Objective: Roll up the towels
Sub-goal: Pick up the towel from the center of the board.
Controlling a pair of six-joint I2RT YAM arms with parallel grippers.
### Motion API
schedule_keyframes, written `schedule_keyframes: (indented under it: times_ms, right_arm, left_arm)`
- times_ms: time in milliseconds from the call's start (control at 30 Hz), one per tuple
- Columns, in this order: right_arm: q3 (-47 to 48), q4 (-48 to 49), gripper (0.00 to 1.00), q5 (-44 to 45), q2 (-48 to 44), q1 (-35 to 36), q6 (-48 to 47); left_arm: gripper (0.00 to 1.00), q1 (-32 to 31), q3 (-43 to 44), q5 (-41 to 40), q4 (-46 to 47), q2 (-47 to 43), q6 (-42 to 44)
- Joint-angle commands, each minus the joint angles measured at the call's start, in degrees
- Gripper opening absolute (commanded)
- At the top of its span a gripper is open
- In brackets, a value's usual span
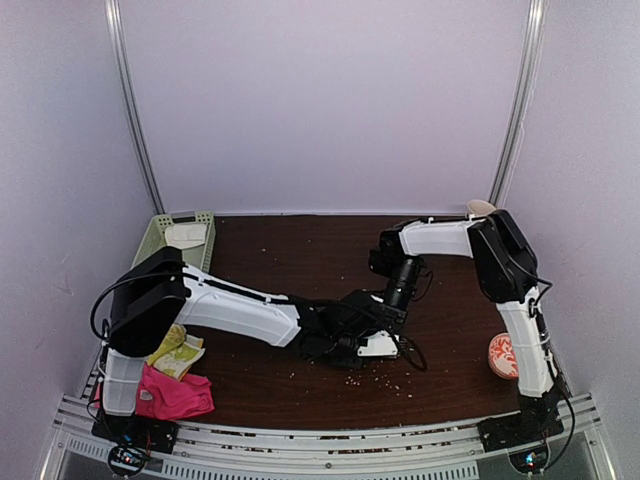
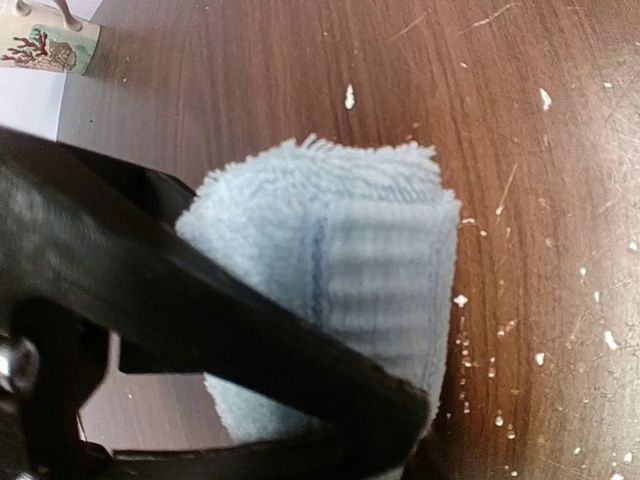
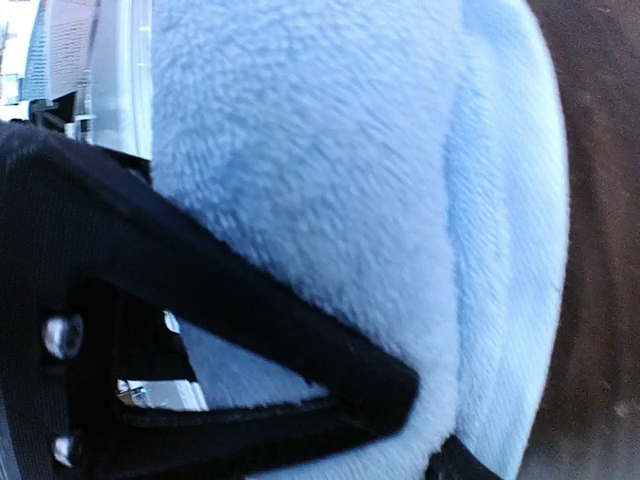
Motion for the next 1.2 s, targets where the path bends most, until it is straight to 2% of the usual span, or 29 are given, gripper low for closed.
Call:
schedule_keyframes:
  times_ms: [0,100,233,433,600,933,1167]
  right_arm:
    - [0.2,4.2,0.51,7.3,-7.3,-3.1,3.6]
    - [1.5,4.2,0.53,8.0,-12.2,-6.4,4.5]
    - [0.8,4.9,0.54,8.3,-17.0,-12.4,4.3]
    - [-17.7,24.1,0.53,10.8,-24.3,-15.9,9.9]
    - [-26.7,31.7,0.52,9.5,-26.1,-16.2,9.9]
    - [-25.9,31.4,0.49,7.0,-24.0,-16.2,8.9]
    - [-26.4,31.4,0.48,6.7,-24.6,-16.2,8.9]
  left_arm:
    - [0.06,0.6,-1.5,1.7,-2.5,1.5,-0.2]
    - [0.00,1.4,-1.7,1.8,-2.0,0.1,-0.4]
    - [0.00,3.1,-2.0,3.2,-1.0,-2.6,-1.0]
    - [0.00,4.8,-2.7,5.7,-0.4,-6.0,-0.1]
    - [0.00,5.7,-1.6,6.1,-2.2,-6.4,0.4]
    - [0.00,6.0,-0.4,6.3,-3.6,-6.5,-0.2]
    - [0.00,7.7,-3.7,8.4,-0.2,-11.9,-0.9]
